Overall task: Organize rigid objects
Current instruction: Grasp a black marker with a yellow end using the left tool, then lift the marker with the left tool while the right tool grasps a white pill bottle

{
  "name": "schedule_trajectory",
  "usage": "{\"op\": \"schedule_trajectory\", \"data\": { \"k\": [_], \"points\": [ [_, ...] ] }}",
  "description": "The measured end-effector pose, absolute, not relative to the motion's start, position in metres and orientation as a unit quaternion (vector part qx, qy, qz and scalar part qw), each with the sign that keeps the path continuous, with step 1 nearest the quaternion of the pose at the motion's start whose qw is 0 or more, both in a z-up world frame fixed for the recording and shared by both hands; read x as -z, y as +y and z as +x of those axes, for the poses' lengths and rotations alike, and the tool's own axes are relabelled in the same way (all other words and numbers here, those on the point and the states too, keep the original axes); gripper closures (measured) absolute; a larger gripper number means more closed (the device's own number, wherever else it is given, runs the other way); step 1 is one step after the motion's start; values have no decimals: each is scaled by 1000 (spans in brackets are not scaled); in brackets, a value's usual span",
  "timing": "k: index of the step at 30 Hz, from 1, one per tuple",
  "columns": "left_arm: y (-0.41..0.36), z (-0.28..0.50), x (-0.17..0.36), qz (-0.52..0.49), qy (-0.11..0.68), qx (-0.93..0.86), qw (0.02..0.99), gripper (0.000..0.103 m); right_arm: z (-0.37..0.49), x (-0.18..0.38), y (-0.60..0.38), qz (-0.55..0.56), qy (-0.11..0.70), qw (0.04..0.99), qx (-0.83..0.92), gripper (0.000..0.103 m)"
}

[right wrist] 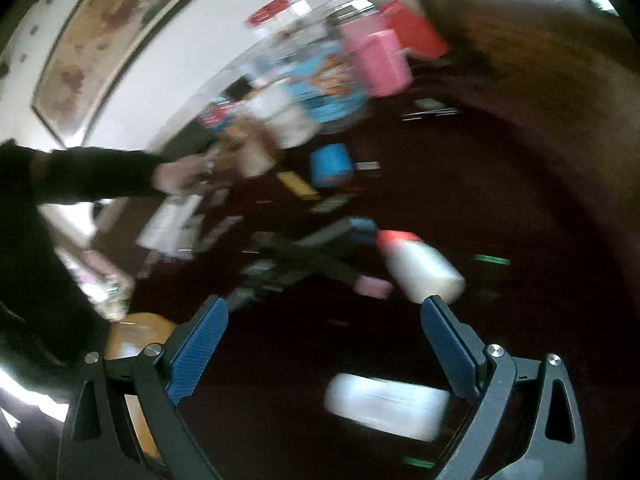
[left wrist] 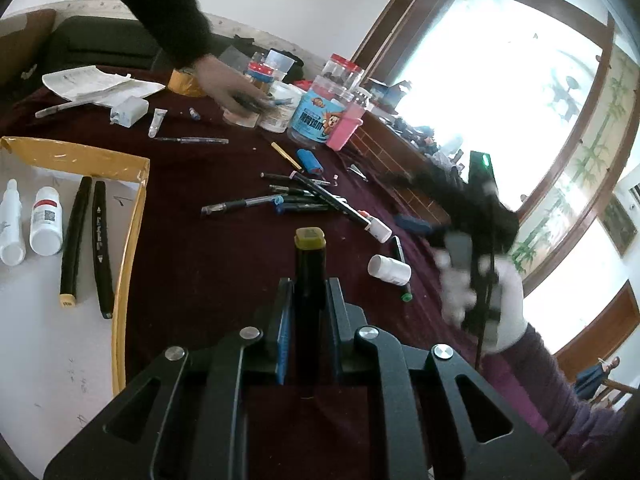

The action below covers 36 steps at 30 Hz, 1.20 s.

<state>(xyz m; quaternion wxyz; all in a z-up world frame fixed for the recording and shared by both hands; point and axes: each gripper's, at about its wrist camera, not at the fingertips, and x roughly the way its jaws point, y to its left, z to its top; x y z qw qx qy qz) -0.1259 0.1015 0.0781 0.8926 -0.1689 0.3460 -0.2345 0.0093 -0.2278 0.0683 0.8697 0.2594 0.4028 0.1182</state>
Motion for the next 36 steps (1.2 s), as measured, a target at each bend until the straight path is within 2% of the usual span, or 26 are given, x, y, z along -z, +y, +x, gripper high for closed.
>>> {"op": "schedule_trajectory", "data": {
  "k": [2,6,12,22,23,25,26,27,30,31,32,33,36],
  "points": [
    [102,-128,-79,-169,347,234,892,90,24,-75,-212,263,411,862,-134,8],
    [96,-121,-70,-157,367,232,887,90,18,-77,-199,195,415,880,-125,8],
    [80,-99,-50,-148,401,236,873,90,-9,-50,-212,124,445,879,-114,9],
    [67,-73,-24,-149,452,189,859,89,-28,-15,-187,16,471,872,-134,22],
    [65,-72,-24,-145,452,185,861,86,-31,-16,-185,11,469,872,-136,25],
    [58,-67,-21,-128,456,163,865,71,-34,-16,-180,1,468,874,-135,33],
    [54,-63,-18,-121,459,155,866,58,-34,-16,-178,-5,467,875,-131,35],
    [50,-60,-17,-112,458,151,869,56,-34,-16,-177,-10,466,876,-125,38],
    [27,-56,-16,-37,444,131,885,57,-31,-16,-175,-18,460,881,-103,56],
    [23,-55,-16,-25,444,129,886,63,-31,-17,-176,-17,459,883,-96,67],
    [22,-55,-16,-21,446,136,884,86,-31,-18,-178,-16,459,884,-91,73],
    [23,-55,-15,-26,450,147,880,90,-31,-18,-180,-6,460,883,-94,73],
    [32,-60,-16,-50,446,157,880,91,-35,-20,-188,22,460,882,-101,73]
  ]
}}
